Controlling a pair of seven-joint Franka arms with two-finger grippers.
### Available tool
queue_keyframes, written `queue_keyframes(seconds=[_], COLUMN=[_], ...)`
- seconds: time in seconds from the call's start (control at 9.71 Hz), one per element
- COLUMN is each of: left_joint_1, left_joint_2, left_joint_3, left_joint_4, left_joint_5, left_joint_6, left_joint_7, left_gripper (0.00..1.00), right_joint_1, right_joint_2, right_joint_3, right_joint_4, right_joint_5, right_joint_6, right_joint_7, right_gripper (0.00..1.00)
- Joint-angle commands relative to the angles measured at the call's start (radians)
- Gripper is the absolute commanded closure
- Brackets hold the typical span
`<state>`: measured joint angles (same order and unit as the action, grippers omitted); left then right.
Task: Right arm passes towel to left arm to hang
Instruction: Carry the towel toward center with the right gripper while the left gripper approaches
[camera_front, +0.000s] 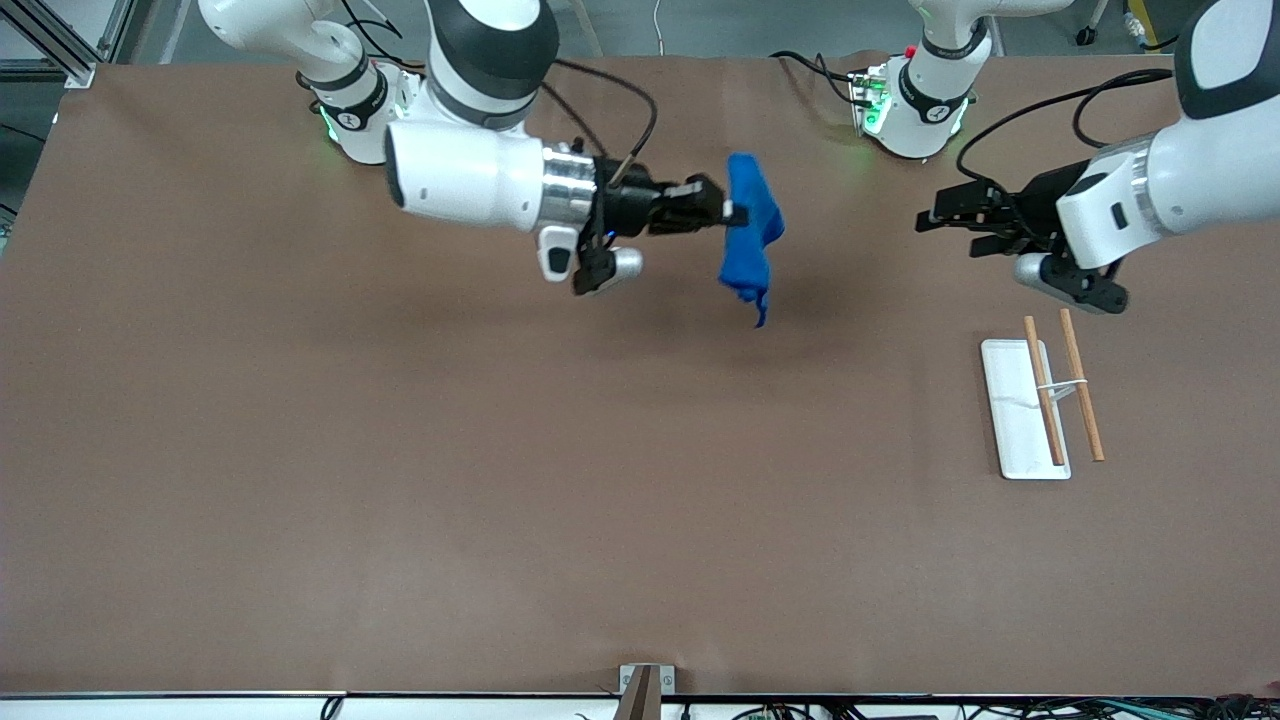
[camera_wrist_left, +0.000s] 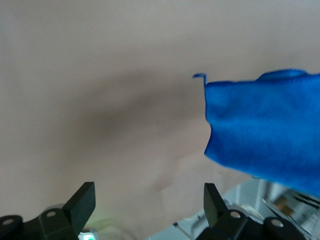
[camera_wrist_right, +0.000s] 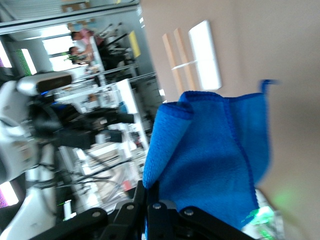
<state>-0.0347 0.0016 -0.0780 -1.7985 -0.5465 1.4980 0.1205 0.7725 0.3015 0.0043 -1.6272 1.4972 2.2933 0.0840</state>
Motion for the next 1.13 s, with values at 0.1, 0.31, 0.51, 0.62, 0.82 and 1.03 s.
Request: queue_keyframes(seconds=[0.1, 0.31, 0.51, 0.62, 0.82, 1.03], left_joint_1=[0.012, 0.045, 0.047, 0.047, 0.047, 0.047], left_joint_2=[-0.019, 0.013, 0.070, 0.098, 0.115, 0.092], left_joint_3=[0.010, 0.024, 0.081, 0.104, 0.129, 0.129], left_joint_4=[-0.181, -0.281, -0.349, -0.354, -0.379, -0.464], left_joint_5=[-0.195, -0.355, -0.497, -0.548, -0.660, -0.761], left_joint_6=[0.016, 0.005, -0.100, -0.148, -0.211, -0.211], left_joint_7=[0.169, 0.336, 0.512, 0.539, 0.560, 0.605], left_gripper=[0.03, 0.02, 0.01, 0.01, 0.01, 0.01], right_joint_1=[0.048, 0.082, 0.085, 0.088, 0.105, 0.111], right_joint_2=[-0.010, -0.001, 0.001, 0.008, 0.008, 0.010], right_joint_3=[-0.012, -0.014, -0.012, -0.013, -0.014, -0.014], right_joint_4=[-0.019, -0.017, -0.016, -0.013, -0.008, 0.000], right_joint_5=[0.362, 0.529, 0.592, 0.629, 0.655, 0.655], right_joint_6=[-0.011, -0.011, -0.011, -0.012, -0.006, -0.006], right_joint_7=[-0.169, -0.280, -0.279, -0.279, -0.285, -0.283], right_gripper=[0.99, 0.99, 0.99, 0.99, 0.99, 0.99])
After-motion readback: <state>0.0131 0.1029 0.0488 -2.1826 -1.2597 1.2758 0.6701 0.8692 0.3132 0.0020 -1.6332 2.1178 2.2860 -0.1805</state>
